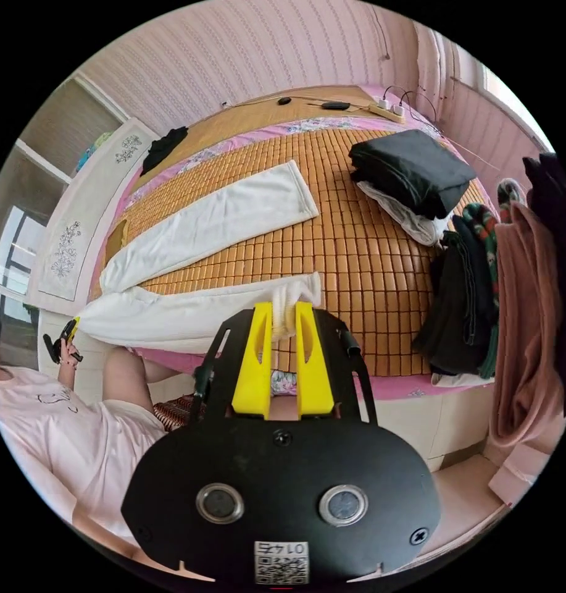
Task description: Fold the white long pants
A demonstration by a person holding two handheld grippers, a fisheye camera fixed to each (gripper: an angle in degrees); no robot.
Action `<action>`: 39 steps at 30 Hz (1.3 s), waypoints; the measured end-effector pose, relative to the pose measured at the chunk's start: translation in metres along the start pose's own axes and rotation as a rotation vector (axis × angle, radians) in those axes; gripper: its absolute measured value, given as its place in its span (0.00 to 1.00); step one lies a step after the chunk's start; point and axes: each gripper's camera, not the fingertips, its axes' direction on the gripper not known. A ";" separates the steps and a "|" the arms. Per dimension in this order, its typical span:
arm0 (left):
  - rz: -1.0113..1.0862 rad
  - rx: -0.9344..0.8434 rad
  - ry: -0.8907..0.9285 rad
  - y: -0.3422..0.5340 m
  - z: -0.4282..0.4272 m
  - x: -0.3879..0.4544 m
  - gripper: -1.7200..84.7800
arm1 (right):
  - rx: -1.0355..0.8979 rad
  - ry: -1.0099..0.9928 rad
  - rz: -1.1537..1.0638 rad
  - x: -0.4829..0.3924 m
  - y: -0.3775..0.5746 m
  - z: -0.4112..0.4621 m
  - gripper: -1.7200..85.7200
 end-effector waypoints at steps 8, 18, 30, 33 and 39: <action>0.039 -0.030 0.093 -0.138 0.138 0.085 0.12 | 0.055 0.071 -0.045 -0.020 -0.240 0.070 0.11; -0.165 -0.191 -0.302 -0.083 0.223 0.039 0.18 | -0.160 0.052 0.063 0.009 -0.231 0.185 0.26; 0.293 -0.624 -0.707 -0.092 0.361 0.132 0.12 | -0.202 0.253 -0.112 -0.043 -0.217 0.180 0.08; 0.434 -0.728 -0.762 -0.079 0.383 0.148 0.09 | -0.231 0.239 -0.118 -0.041 -0.203 0.171 0.08; 0.673 -0.889 -0.869 -0.030 0.403 0.163 0.07 | -0.308 0.158 -0.093 -0.019 -0.116 0.141 0.07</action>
